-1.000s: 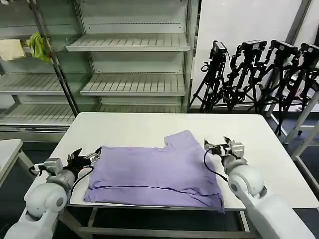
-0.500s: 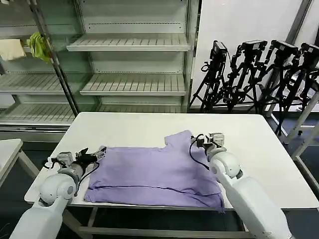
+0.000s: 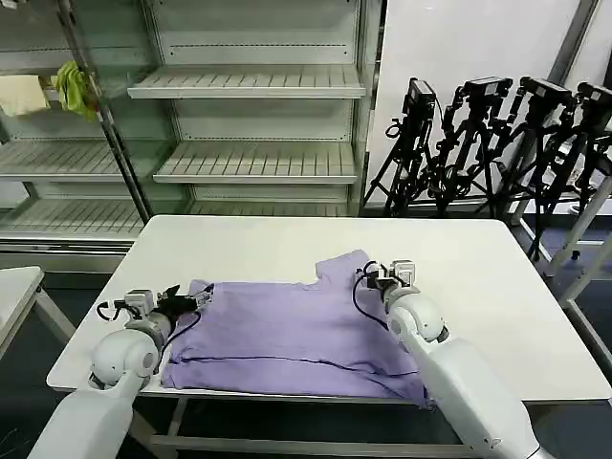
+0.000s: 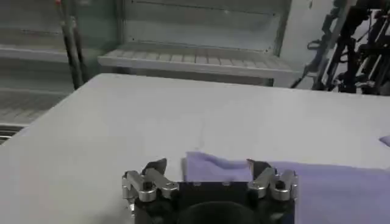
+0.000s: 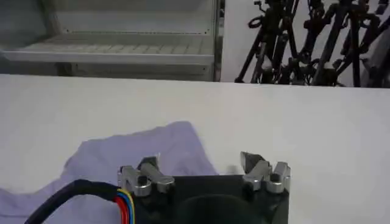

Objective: Fold and organize the clothes.

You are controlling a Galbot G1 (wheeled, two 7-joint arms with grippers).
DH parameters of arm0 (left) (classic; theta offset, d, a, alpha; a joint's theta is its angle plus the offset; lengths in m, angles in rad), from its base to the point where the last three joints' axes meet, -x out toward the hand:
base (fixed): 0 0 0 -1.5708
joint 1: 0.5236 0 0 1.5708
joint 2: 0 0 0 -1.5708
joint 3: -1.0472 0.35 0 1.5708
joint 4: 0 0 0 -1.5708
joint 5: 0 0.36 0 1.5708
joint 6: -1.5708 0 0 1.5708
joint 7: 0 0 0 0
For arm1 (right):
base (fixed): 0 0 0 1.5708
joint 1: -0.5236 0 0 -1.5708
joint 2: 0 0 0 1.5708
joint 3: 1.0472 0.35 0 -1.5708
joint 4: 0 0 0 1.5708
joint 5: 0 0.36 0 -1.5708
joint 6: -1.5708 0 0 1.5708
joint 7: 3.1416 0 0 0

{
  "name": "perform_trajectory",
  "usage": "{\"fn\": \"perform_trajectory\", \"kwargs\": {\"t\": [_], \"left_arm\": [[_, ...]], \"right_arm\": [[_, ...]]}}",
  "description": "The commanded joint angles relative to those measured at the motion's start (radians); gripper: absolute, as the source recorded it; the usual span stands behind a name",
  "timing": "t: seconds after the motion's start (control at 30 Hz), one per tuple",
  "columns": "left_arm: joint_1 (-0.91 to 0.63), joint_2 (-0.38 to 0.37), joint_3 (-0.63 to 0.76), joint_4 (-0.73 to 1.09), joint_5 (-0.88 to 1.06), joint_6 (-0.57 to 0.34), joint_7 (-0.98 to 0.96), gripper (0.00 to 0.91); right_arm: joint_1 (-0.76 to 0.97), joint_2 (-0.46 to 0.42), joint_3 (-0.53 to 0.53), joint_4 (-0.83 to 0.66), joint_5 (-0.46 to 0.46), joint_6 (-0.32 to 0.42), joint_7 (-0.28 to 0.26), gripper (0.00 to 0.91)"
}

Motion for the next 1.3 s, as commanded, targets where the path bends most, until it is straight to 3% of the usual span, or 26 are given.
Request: {"fn": "perform_trajectory", "kwargs": {"t": [0.03,0.13,0.2,0.33,0.43,0.5,0.77,0.8,0.9,1.03,1.3], "left_arm": [[-0.016,-0.002,0.019,0.024,0.008,-0.001,0.003,0.907],[-0.014,-0.003,0.022,0.027,0.015,-0.001,0.008,0.907],[-0.015,-0.005,0.022,0.029,0.016,-0.001,0.009,0.907],[-0.015,-0.006,0.022,0.030,0.021,-0.001,0.013,0.675],[-0.015,-0.008,0.022,0.030,0.024,-0.001,0.015,0.514],[-0.013,-0.008,0.020,0.028,0.026,-0.001,0.016,0.484],[-0.011,-0.007,0.014,0.026,0.030,-0.002,0.019,0.464],[-0.011,-0.007,0.014,0.026,0.030,-0.002,0.019,0.464],[-0.013,-0.008,0.014,0.028,0.032,-0.002,0.022,0.312],[-0.015,-0.009,0.014,0.032,0.033,-0.002,0.025,0.040],[-0.017,-0.013,0.015,0.037,0.042,-0.003,0.034,0.000]], "right_arm": [[0.005,0.010,-0.010,-0.015,-0.002,0.000,0.002,0.907],[-0.006,0.010,-0.005,-0.017,-0.007,0.001,-0.002,0.907],[-0.012,0.011,-0.002,-0.019,-0.012,0.001,-0.005,0.806],[-0.019,0.011,-0.006,-0.016,-0.022,0.001,-0.008,0.615],[-0.021,0.012,-0.006,-0.011,-0.023,0.001,-0.009,0.363],[-0.021,0.010,-0.008,-0.009,-0.027,0.001,-0.010,0.242],[-0.022,0.007,-0.012,-0.008,-0.041,0.001,-0.022,0.000],[-0.022,0.007,-0.012,-0.008,-0.042,0.002,-0.023,0.000],[-0.026,0.007,-0.012,-0.008,-0.048,0.002,-0.027,0.000],[-0.030,0.006,-0.011,-0.007,-0.052,0.002,-0.031,0.000],[-0.039,0.002,-0.010,0.002,-0.060,0.002,-0.035,0.000]]}}
